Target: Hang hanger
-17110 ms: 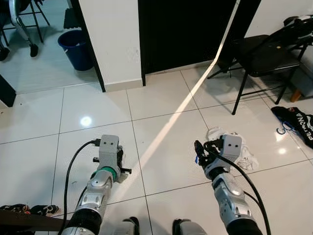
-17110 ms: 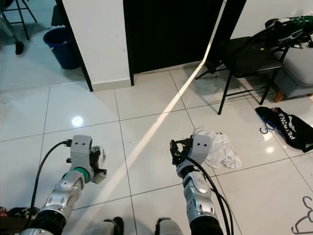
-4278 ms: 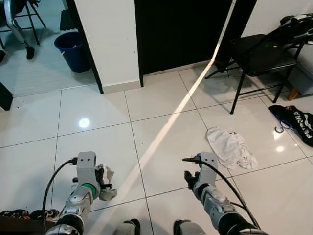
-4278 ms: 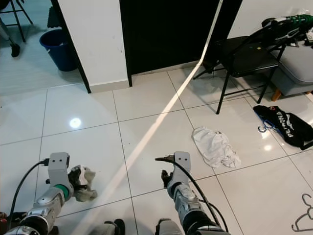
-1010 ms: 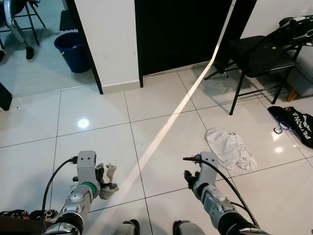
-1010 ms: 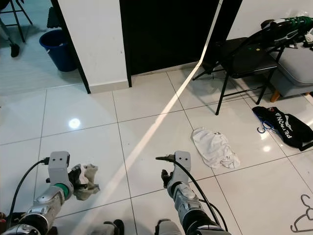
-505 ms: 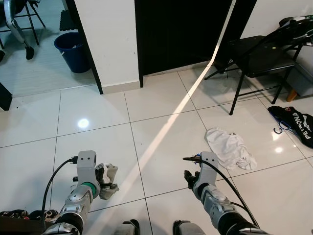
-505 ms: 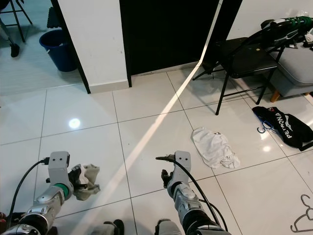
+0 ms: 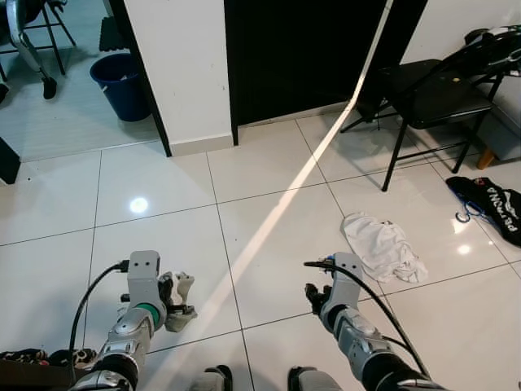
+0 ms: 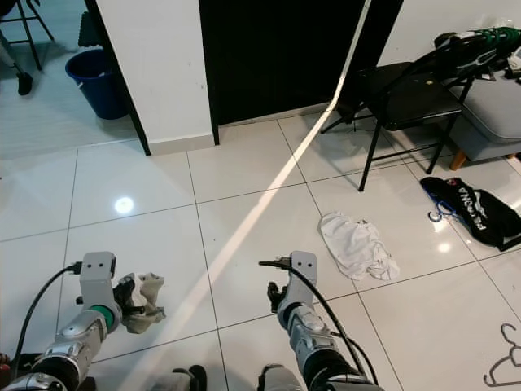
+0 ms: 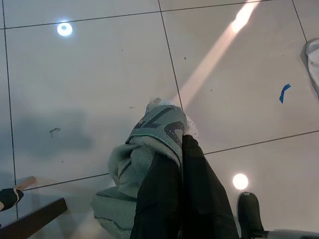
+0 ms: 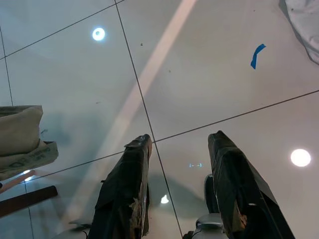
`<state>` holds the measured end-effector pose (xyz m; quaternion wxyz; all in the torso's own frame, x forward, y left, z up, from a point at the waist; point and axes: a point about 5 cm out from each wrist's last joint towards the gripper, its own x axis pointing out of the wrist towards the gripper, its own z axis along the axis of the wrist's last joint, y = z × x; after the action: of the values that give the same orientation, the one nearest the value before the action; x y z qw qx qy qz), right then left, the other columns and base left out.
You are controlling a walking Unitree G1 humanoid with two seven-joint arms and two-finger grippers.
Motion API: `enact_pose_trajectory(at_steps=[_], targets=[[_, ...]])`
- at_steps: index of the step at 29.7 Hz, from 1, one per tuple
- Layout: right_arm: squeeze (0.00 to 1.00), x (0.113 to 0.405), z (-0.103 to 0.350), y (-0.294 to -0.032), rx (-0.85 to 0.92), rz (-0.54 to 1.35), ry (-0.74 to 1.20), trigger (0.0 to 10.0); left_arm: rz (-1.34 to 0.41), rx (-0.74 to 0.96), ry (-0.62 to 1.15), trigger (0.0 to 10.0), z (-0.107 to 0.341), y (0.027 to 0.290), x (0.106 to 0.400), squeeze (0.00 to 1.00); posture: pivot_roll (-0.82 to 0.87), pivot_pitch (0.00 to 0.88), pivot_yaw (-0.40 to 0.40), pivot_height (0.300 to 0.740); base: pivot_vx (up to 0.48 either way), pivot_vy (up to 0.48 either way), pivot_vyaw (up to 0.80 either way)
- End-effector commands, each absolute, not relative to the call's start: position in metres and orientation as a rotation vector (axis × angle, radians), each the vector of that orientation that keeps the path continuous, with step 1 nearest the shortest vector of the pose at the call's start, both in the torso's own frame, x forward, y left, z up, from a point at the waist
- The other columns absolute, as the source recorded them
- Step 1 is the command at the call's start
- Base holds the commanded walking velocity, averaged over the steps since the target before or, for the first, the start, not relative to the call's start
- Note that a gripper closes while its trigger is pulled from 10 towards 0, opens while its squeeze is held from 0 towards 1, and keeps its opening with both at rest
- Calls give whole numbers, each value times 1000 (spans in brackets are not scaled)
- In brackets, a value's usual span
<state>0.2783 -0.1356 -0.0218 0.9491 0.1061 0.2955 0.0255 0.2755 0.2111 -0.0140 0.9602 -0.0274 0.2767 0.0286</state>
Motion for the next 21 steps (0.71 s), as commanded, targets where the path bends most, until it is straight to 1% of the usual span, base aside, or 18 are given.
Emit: enact_pose_trajectory(at_steps=[1,8,21], targets=[[0,272,-27,-135,229,46,630,10000,64,-44,602,10000,-21,216,267,0,40,83,52,740,0,0,0],[0,274,-26,-133,212,70,627,10000,59,-16,618,10000,-21,217,267,0,39,66,58,740,0,0,0],[0,272,-28,-133,209,66,632,10000,58,-12,628,10000,-23,218,266,0,39,52,55,740,0,0,0]])
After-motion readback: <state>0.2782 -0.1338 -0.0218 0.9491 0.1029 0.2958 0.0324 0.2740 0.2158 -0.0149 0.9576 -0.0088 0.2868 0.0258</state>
